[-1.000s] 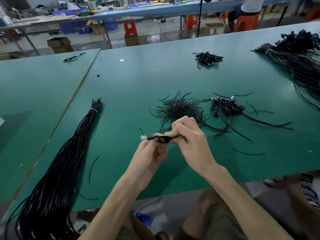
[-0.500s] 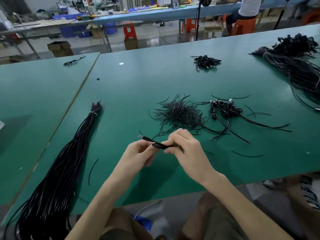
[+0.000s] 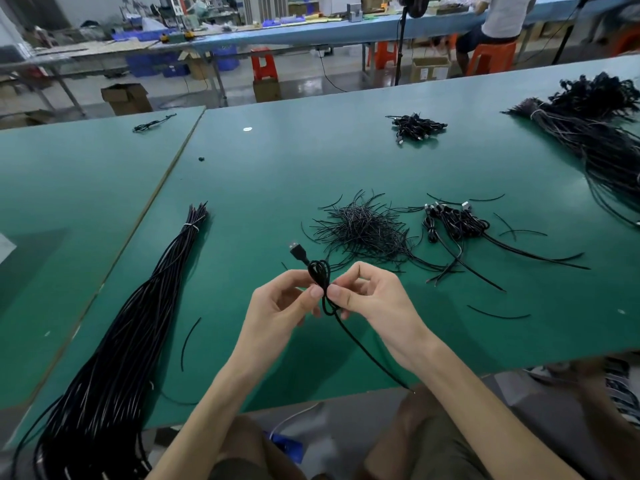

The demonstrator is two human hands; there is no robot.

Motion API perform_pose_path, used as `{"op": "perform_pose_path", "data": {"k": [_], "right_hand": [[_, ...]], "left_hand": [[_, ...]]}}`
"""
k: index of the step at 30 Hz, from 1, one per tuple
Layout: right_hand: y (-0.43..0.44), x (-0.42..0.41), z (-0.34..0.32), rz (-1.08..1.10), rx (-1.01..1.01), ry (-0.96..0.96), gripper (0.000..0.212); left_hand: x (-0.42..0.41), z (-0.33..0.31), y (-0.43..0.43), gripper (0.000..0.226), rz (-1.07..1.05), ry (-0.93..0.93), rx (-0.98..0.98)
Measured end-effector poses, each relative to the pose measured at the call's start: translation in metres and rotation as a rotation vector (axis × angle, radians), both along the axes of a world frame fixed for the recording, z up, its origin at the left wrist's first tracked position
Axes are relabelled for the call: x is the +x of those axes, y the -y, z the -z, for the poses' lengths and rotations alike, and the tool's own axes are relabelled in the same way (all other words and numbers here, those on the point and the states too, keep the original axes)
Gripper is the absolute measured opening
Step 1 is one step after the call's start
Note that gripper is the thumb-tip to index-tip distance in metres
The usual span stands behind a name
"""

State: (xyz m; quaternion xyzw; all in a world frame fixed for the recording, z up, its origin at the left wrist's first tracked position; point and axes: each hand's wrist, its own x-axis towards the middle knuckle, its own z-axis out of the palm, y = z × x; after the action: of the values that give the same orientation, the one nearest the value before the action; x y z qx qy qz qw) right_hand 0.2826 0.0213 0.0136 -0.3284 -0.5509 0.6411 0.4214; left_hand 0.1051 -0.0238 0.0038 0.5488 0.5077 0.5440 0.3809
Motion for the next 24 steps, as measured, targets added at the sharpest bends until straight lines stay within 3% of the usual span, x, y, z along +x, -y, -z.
{"op": "perform_pose_path", "data": {"k": [5,15,20,24], "right_hand": [[0.002,0.001,0.002,-0.048,-0.04,-0.03,0.02],[0.002,0.001,0.017,-0.058,-0.237,-0.129,0.022],[0.001,-0.003,0.016,-0.021,-0.115,-0.005,0.039],[0.0,-0.007,0.019,0.039,-0.007,0.065,0.022]], "left_hand": [[0.005,0.004,0.002,0.02,0.076,0.081,0.043],[0.022,0.008,0.006,0.02,-0.041,0.204,-0.014],[0.024,0.01,0.0,0.022,-0.203,0.127,-0.005],[0.018,0.011,-0.004,0.029,-0.175,0.159,-0.114]]}}
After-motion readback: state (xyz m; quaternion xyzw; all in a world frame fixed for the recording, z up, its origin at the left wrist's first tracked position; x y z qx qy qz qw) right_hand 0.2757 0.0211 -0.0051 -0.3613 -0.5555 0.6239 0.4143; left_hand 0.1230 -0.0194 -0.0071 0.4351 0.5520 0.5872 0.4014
